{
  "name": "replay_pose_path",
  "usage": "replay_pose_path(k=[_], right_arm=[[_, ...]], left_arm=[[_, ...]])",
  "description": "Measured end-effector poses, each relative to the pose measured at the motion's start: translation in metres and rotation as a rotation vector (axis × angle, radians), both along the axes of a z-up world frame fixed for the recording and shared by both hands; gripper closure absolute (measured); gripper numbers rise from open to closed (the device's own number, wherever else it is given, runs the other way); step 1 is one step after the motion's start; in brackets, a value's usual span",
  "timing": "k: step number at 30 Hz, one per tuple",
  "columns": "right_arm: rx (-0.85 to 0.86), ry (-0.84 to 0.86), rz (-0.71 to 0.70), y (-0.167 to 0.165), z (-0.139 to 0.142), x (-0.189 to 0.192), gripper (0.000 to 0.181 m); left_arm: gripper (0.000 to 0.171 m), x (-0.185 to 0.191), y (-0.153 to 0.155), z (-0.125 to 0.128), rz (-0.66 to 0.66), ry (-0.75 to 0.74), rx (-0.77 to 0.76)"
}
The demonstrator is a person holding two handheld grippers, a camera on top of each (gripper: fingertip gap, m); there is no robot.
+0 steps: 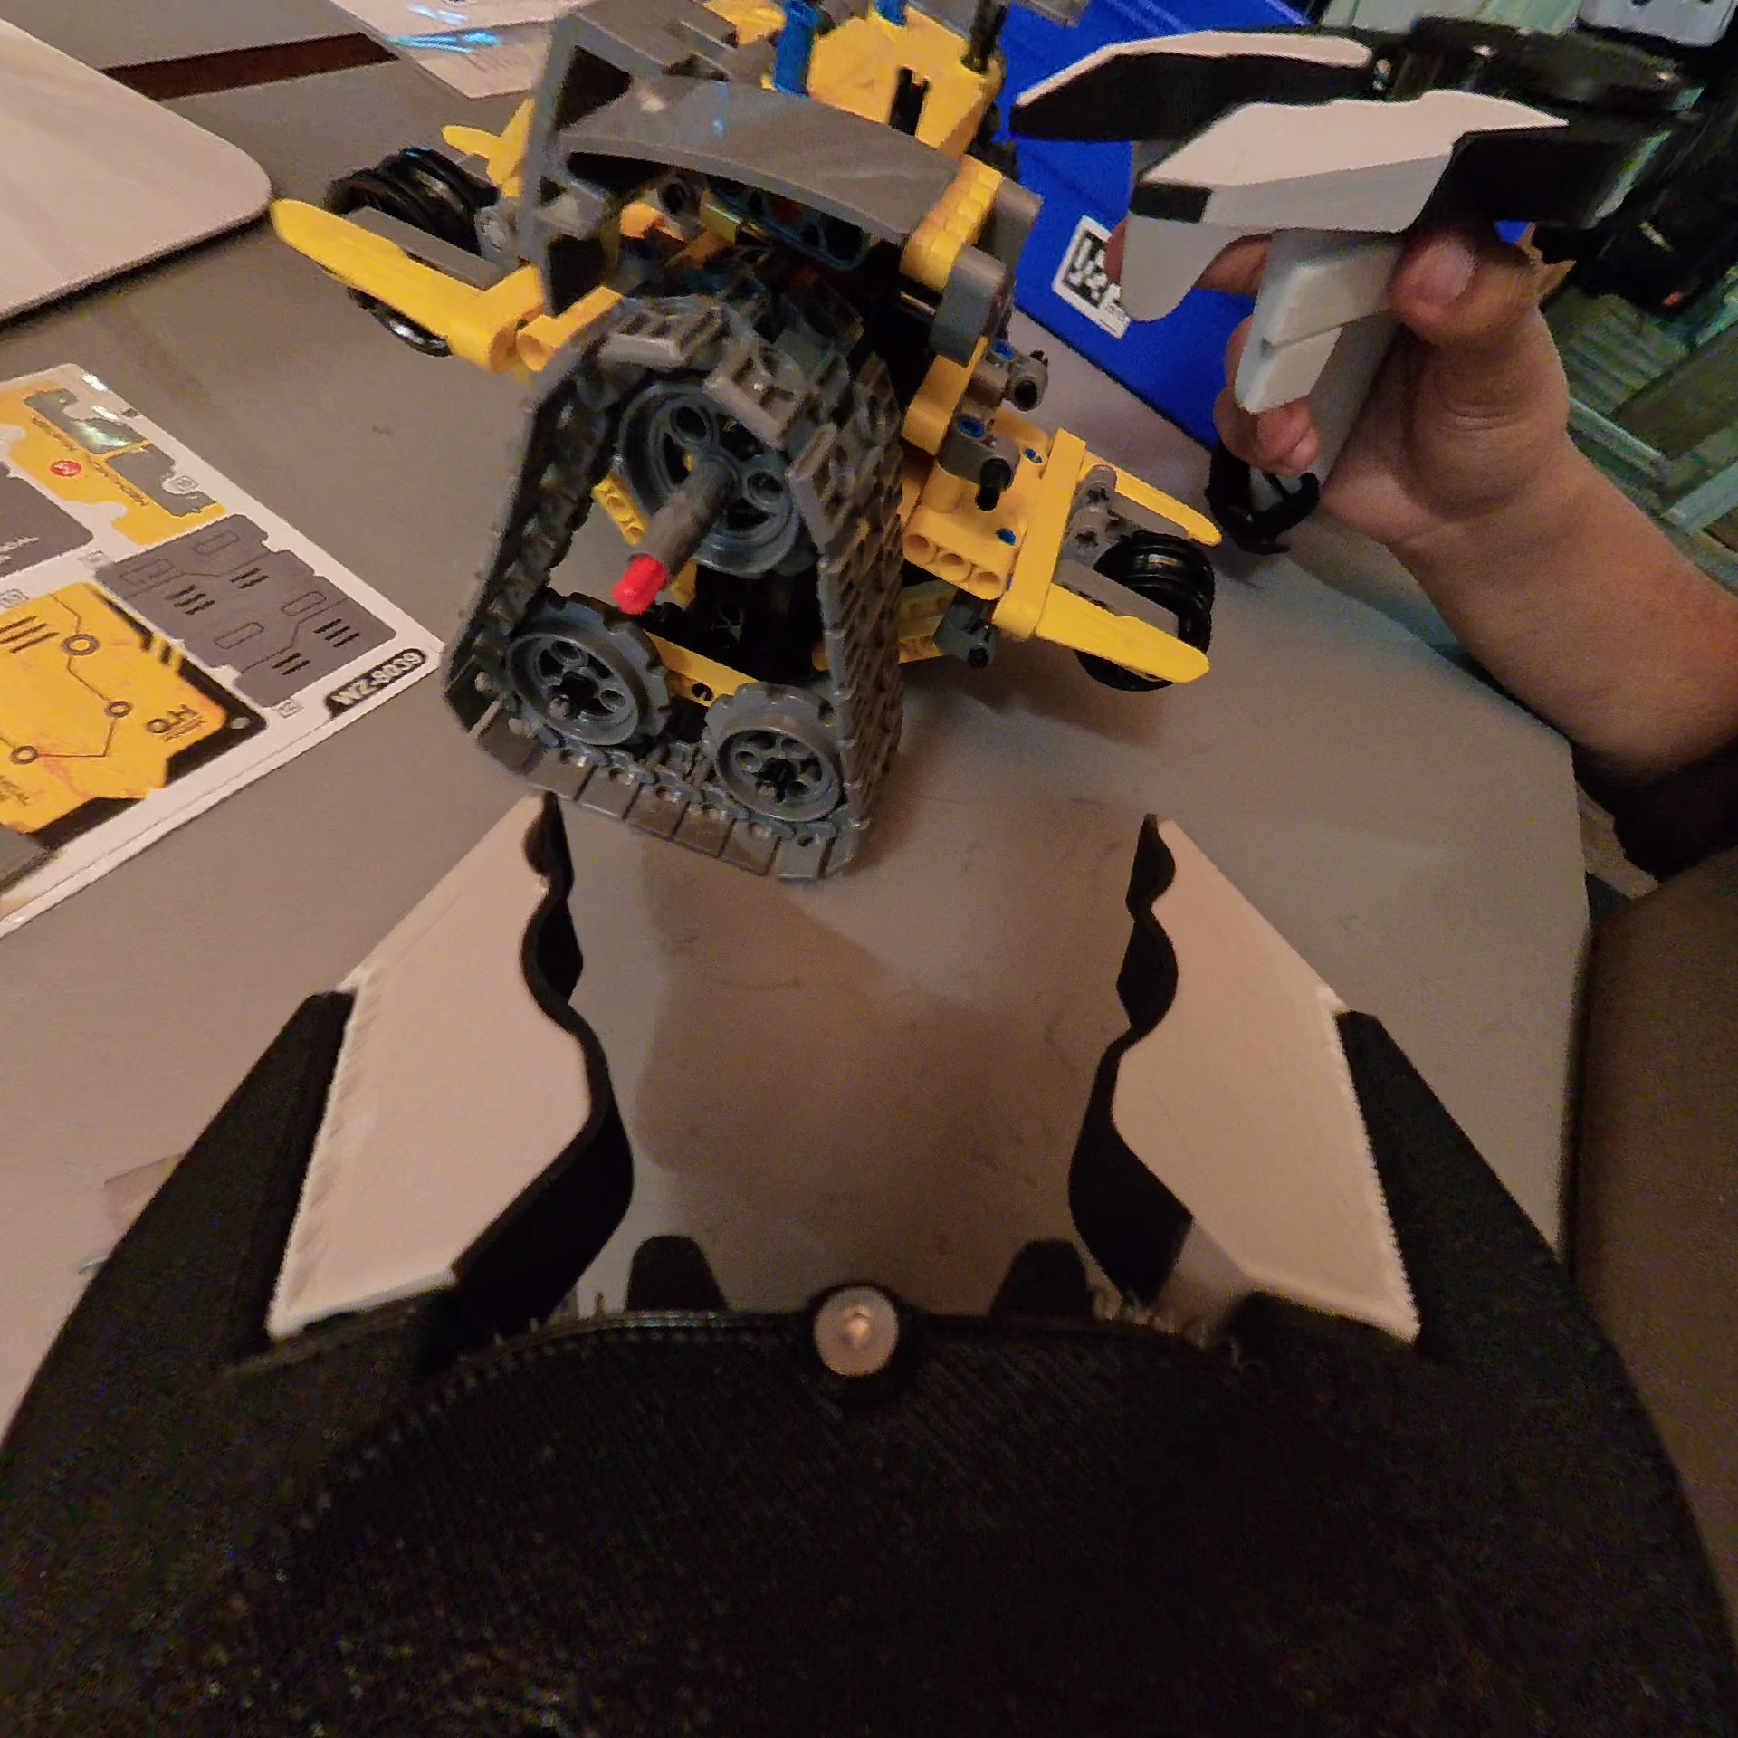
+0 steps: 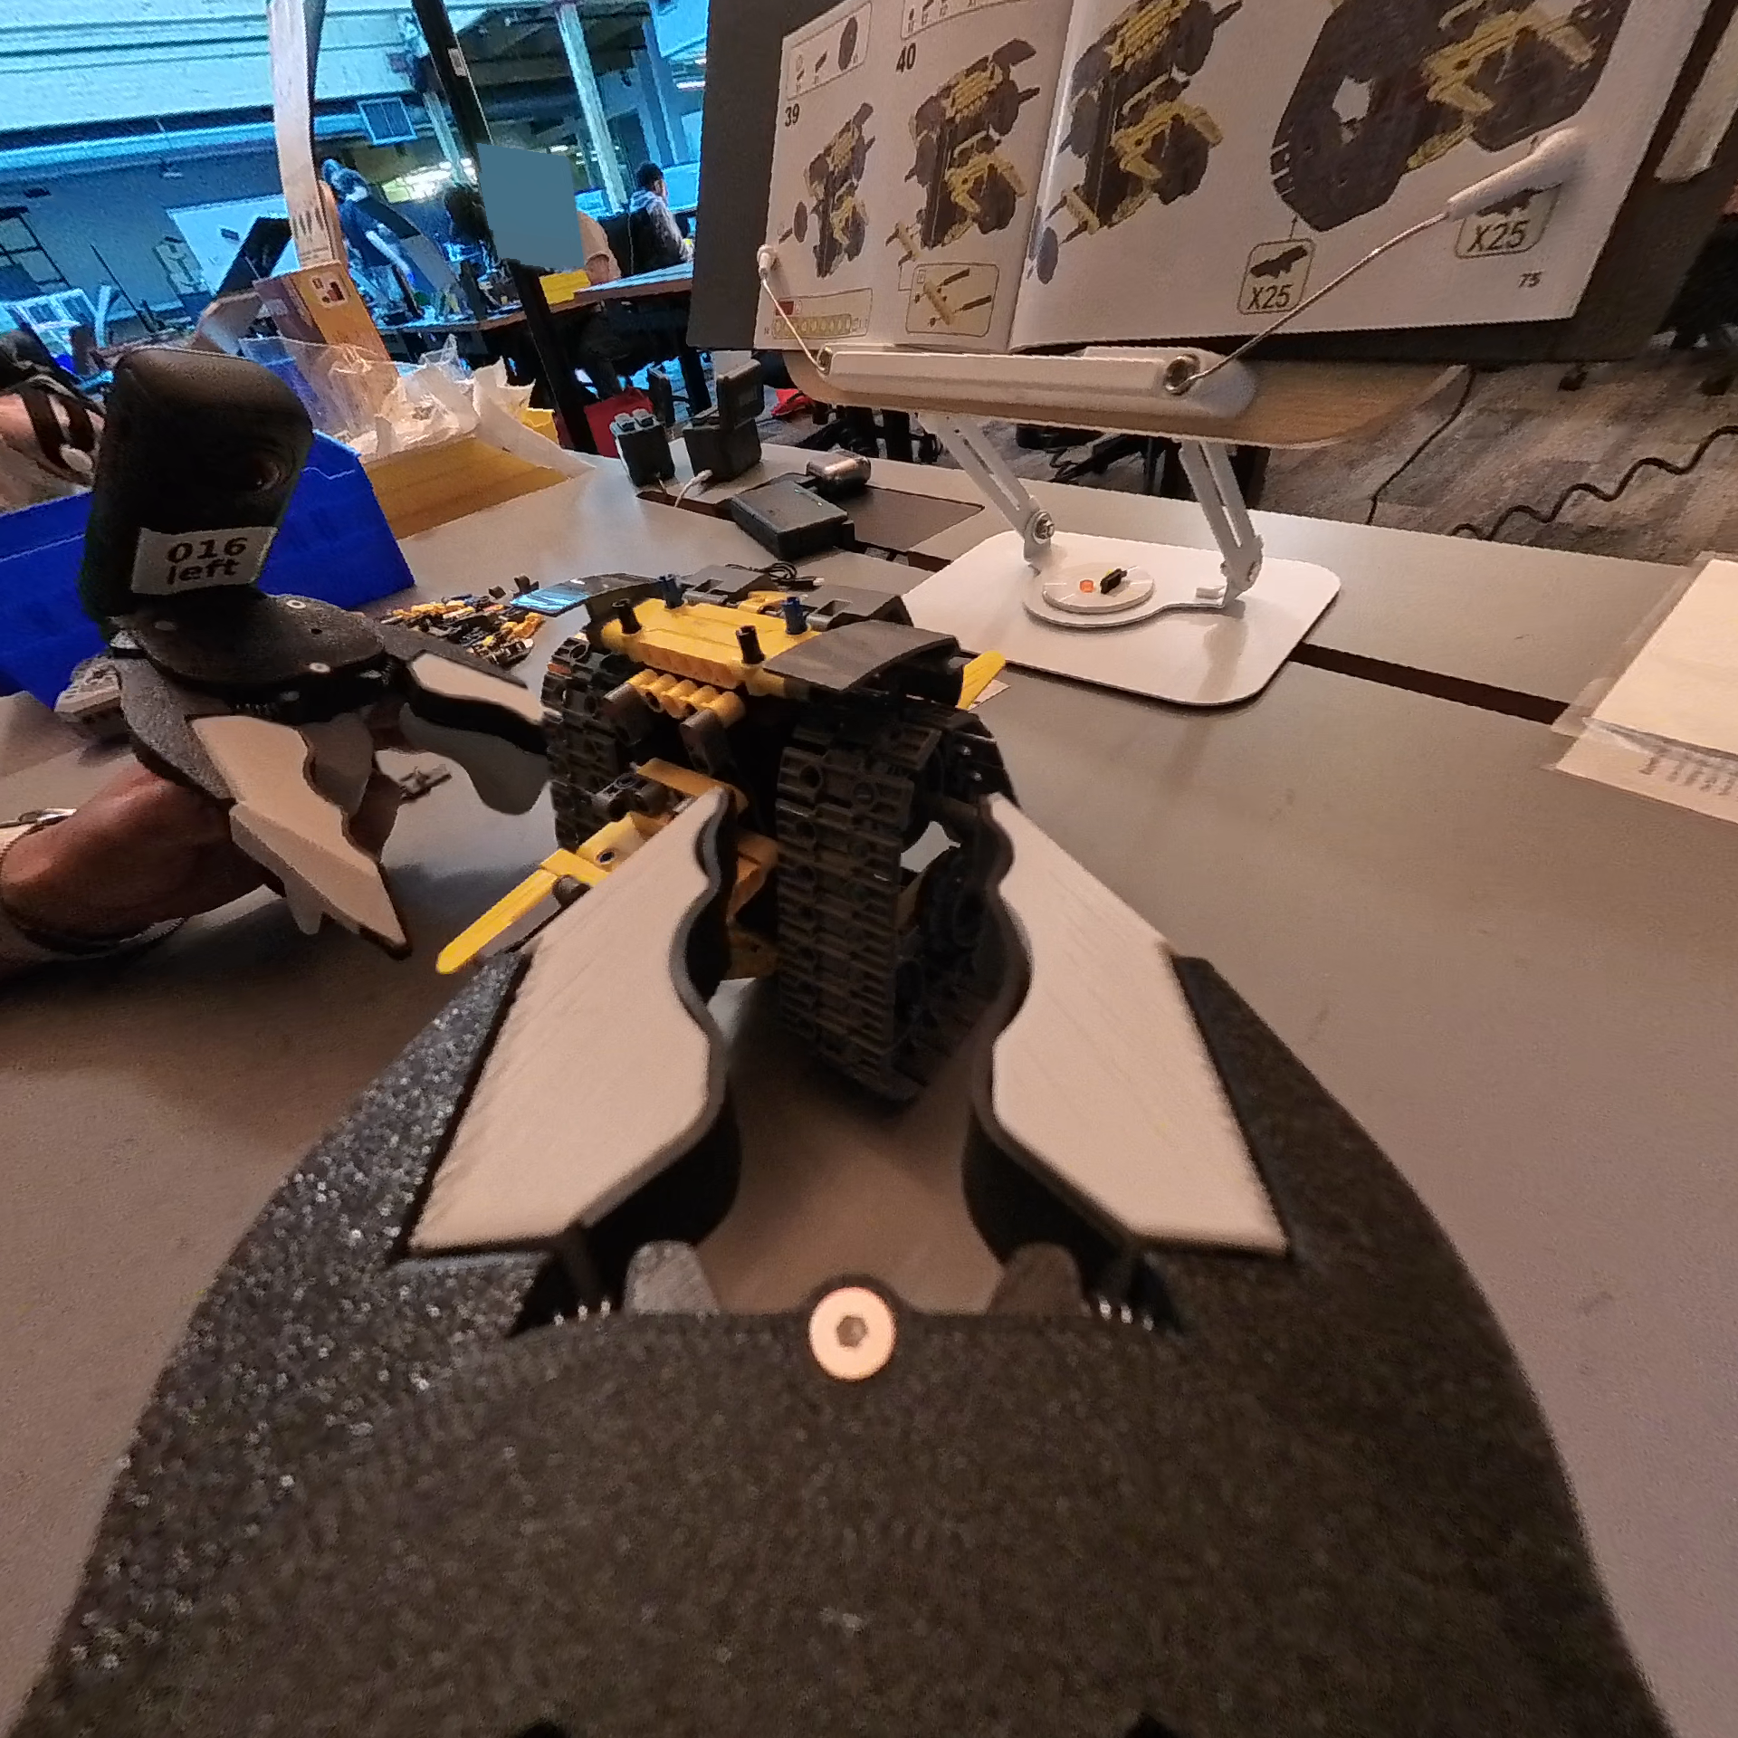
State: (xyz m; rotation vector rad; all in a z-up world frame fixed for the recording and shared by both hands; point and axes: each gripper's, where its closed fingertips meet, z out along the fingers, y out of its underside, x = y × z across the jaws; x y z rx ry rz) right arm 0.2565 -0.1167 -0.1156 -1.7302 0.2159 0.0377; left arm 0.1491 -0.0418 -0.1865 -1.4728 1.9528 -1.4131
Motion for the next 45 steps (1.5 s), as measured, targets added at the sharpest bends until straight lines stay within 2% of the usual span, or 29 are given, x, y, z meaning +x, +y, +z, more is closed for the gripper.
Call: replay_pose_path(k=[5,8,11,13,14,15,16,17,19,21,22,23,25,27,30,33,38,45], right_arm=[[-0.005,-0.002,-0.048,-0.003,-0.006,0.014,0.136],[0.024,0.014,-0.095,-0.008,0.002,0.025,0.135],[0.159,0.062,-0.1,-0.01,0.046,0.026,0.13],[0.19,0.034,-0.087,-0.005,0.079,0.024,0.129],[0.192,0.015,-0.089,0.0,0.094,0.026,0.128],[0.193,-0.004,-0.092,0.006,0.108,0.03,0.127],[0.185,-0.02,-0.099,0.013,0.121,0.036,0.123],[0.154,-0.03,-0.116,0.022,0.127,0.045,0.117],[0.031,-0.038,-0.195,0.041,0.122,0.075,0.092],[-0.07,-0.044,-0.279,0.056,0.107,0.107,0.093],[-0.09,-0.041,-0.309,0.064,0.1,0.121,0.097],[-0.104,-0.025,-0.324,0.071,0.093,0.131,0.104],[-0.137,0.018,-0.316,0.085,0.076,0.143,0.117],[-0.157,0.06,-0.294,0.096,0.062,0.148,0.121],[-0.158,0.097,-0.277,0.106,0.051,0.157,0.124],[-0.158,0.132,-0.268,0.113,0.048,0.167,0.135],[-0.173,0.115,-0.239,0.113,0.048,0.173,0.158],[-0.153,0.095,-0.229,0.12,0.052,0.17,0.16]], left_arm=[[0.061,0.007,0.028,0.014,0.154,-0.064,-0.069],[0.061,0.005,0.071,0.038,0.321,-0.157,-0.113],[0.06,-0.012,0.131,0.092,0.553,-0.395,-0.055],[0.058,-0.026,0.153,0.139,0.627,-0.59,0.005],[0.058,-0.029,0.157,0.16,0.646,-0.665,0.06],[0.069,-0.027,0.157,0.174,0.65,-0.699,0.128],[0.081,-0.02,0.154,0.185,0.642,-0.699,0.211],[0.082,-0.01,0.149,0.194,0.64,-0.699,0.293],[0.084,0.015,0.139,0.215,0.655,-0.724,0.438],[0.081,0.045,0.127,0.235,0.677,-0.784,0.508],[0.073,0.063,0.118,0.241,0.658,-0.813,0.522],[0.075,0.083,0.112,0.242,0.638,-0.804,0.531],[0.076,0.127,0.107,0.225,0.609,-0.682,0.56],[0.072,0.165,0.103,0.207,0.602,-0.589,0.566],[0.069,0.211,0.1,0.188,0.602,-0.541,0.617],[0.055,0.246,0.111,0.174,0.66,-0.483,0.708],[0.053,0.266,0.126,0.165,0.717,-0.444,0.749],[0.053,0.268,0.13,0.163,0.717,-0.458,0.784]])
